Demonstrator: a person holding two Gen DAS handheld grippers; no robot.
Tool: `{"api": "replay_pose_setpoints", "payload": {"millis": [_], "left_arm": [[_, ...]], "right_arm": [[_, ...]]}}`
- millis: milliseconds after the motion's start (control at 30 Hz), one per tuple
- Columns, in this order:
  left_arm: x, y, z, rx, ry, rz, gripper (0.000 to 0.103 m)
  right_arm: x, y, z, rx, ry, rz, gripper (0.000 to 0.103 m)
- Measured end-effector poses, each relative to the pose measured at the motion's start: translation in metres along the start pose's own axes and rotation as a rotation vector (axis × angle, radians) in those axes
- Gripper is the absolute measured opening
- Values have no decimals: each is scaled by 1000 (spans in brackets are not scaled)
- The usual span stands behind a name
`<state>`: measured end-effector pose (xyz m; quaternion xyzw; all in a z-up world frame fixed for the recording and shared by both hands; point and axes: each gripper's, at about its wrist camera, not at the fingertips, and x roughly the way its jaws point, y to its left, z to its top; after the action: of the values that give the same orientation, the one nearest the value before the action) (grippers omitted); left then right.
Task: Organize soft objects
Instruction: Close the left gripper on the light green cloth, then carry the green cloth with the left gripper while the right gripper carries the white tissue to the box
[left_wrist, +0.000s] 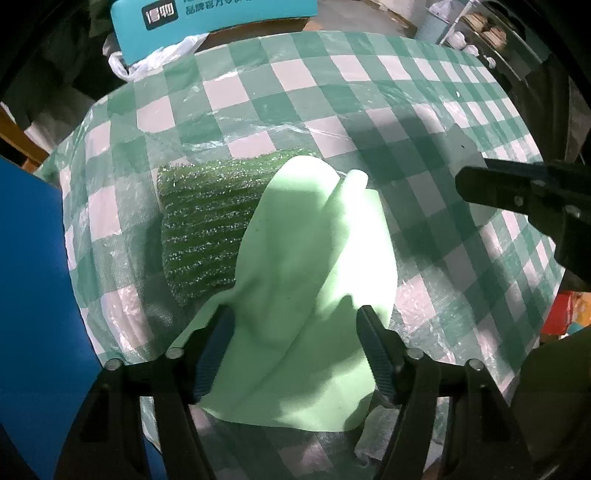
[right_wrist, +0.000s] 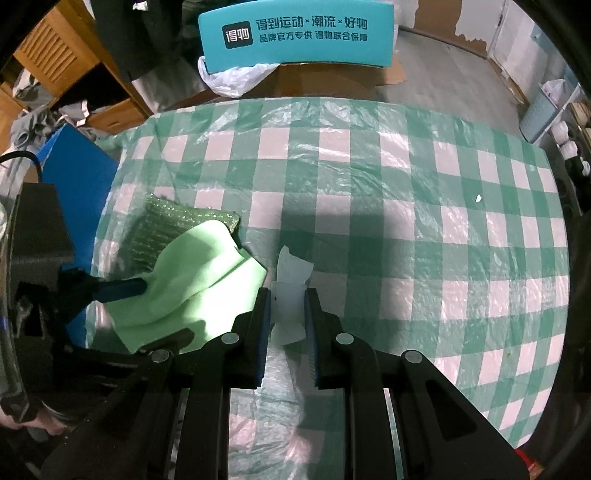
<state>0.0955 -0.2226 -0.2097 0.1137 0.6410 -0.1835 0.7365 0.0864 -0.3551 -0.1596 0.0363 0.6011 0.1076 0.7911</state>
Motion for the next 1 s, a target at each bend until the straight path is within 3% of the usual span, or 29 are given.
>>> {"api": "replay_pose_setpoints", "payload": {"millis": [67, 200, 267, 300, 600, 1000], "left_arm": [[0, -4, -1, 21, -7, 23, 43], [0, -10, -3, 29, -9, 31, 27], [1, -9, -3, 20, -8, 33, 8], [2, -7, -3, 9, 2, 16, 6], [-9, -2, -9, -15, -14, -29, 2], [-63, -2, -17, 0, -118, -86, 2]], "right_arm": [[1, 1, 1, -1, 2, 2, 17], [2, 0, 2, 1, 6, 3, 17], [2, 0, 2, 3, 8, 4, 17], [3, 0, 3, 5, 8, 4, 17], [2, 1, 3, 4, 6, 3, 17], [-12, 8, 3, -7, -18, 13, 17]]}}
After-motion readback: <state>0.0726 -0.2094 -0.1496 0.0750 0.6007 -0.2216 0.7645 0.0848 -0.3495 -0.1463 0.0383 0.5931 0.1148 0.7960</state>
